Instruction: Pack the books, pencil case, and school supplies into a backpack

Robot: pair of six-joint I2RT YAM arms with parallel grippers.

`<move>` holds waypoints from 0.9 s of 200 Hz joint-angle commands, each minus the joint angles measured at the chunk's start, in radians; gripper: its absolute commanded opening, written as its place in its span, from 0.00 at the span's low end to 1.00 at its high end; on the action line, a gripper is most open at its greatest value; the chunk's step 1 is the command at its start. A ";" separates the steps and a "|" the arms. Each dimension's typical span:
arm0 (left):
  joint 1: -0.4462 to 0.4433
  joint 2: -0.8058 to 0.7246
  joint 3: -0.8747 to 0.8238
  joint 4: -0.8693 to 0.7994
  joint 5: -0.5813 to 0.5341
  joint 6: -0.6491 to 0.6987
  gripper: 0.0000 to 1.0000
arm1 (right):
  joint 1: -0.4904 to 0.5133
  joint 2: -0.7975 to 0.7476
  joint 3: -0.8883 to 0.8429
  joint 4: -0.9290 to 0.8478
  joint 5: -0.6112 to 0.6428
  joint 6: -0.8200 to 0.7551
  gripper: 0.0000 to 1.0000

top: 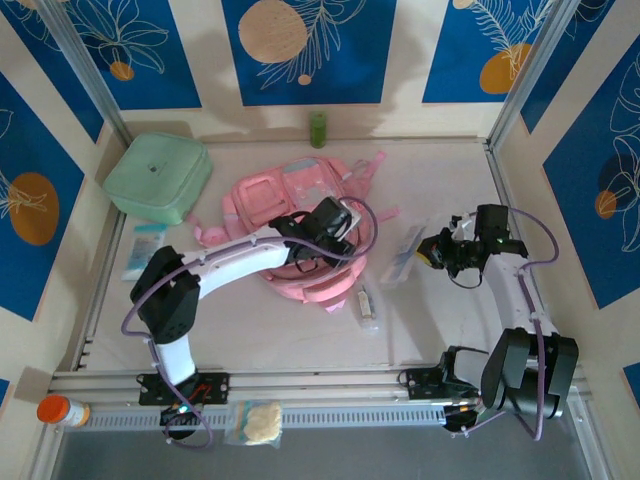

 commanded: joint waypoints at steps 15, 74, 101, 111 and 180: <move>0.019 -0.011 -0.049 -0.092 -0.169 0.219 0.59 | 0.046 -0.015 -0.002 0.034 -0.047 0.059 0.00; 0.052 0.037 -0.050 -0.045 -0.238 0.271 0.39 | 0.078 -0.023 -0.020 0.064 -0.045 0.082 0.00; 0.065 0.032 -0.049 -0.027 -0.212 0.295 0.20 | 0.071 -0.026 -0.018 0.053 -0.043 0.070 0.00; 0.071 0.032 -0.047 -0.020 -0.196 0.307 0.12 | 0.066 -0.024 -0.016 0.051 -0.046 0.069 0.00; 0.073 -0.043 0.014 -0.040 -0.136 0.306 0.00 | 0.021 -0.032 0.002 0.043 -0.088 0.055 0.00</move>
